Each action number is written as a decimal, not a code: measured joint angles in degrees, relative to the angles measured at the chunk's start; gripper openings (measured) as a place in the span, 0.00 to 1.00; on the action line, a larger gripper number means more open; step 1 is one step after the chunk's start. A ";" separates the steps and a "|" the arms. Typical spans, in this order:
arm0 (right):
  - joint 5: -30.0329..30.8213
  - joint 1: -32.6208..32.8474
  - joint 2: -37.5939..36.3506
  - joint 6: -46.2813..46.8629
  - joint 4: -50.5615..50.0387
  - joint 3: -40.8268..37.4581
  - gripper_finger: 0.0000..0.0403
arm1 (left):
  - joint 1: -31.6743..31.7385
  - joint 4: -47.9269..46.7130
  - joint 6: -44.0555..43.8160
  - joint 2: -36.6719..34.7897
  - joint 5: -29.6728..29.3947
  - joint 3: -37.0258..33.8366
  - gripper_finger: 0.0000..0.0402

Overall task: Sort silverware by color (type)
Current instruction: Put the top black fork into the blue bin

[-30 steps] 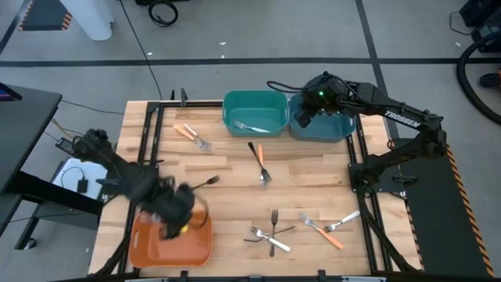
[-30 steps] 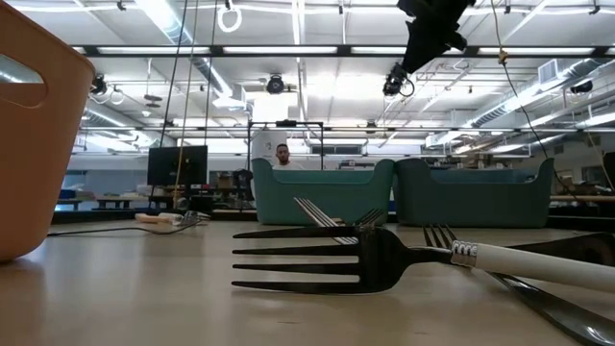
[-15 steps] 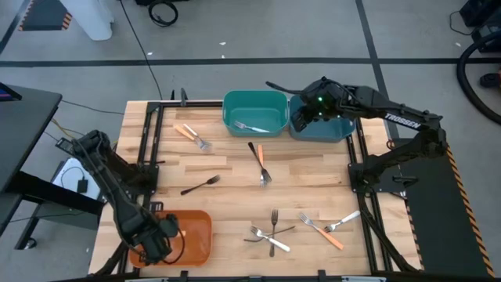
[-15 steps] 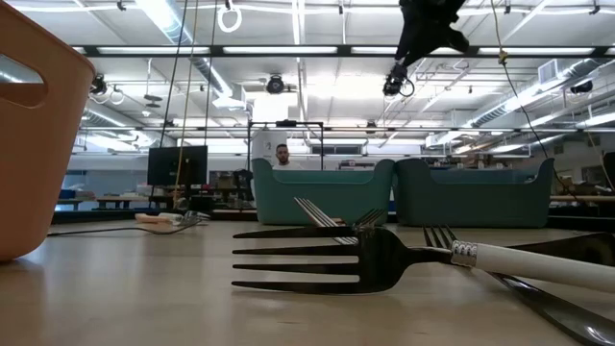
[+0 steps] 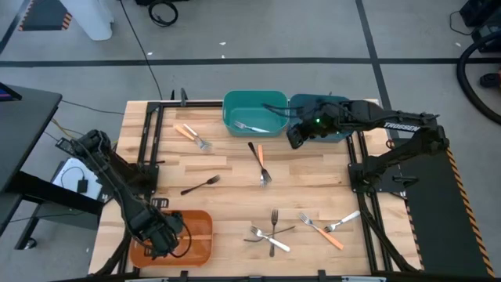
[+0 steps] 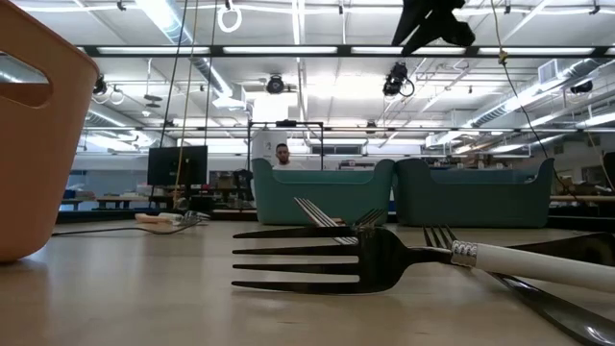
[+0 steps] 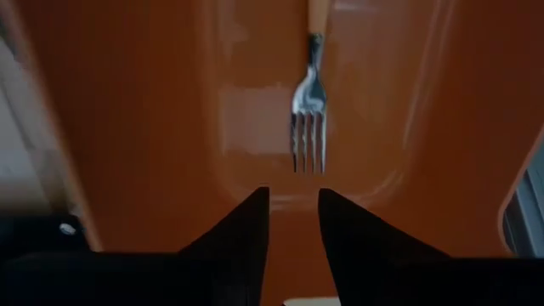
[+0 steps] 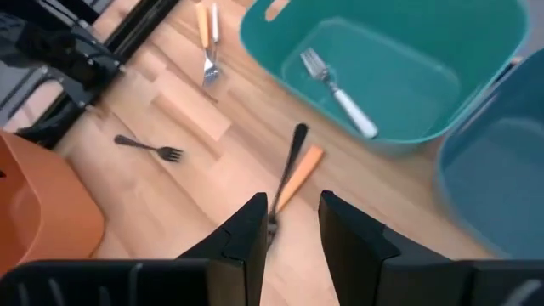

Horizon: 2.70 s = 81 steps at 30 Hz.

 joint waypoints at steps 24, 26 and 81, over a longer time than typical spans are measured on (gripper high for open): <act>-6.54 -1.76 26.39 -6.17 25.22 -6.01 0.28 | 23.38 -0.10 -11.44 -19.44 -21.58 0.11 0.28; -7.72 -2.59 28.13 -6.21 25.85 -6.01 0.28 | 26.10 1.28 -12.15 -19.45 -22.58 0.11 0.28; -7.18 -4.42 41.68 -10.33 30.05 -5.75 0.02 | 40.19 18.25 1.51 -19.34 -25.01 0.13 0.28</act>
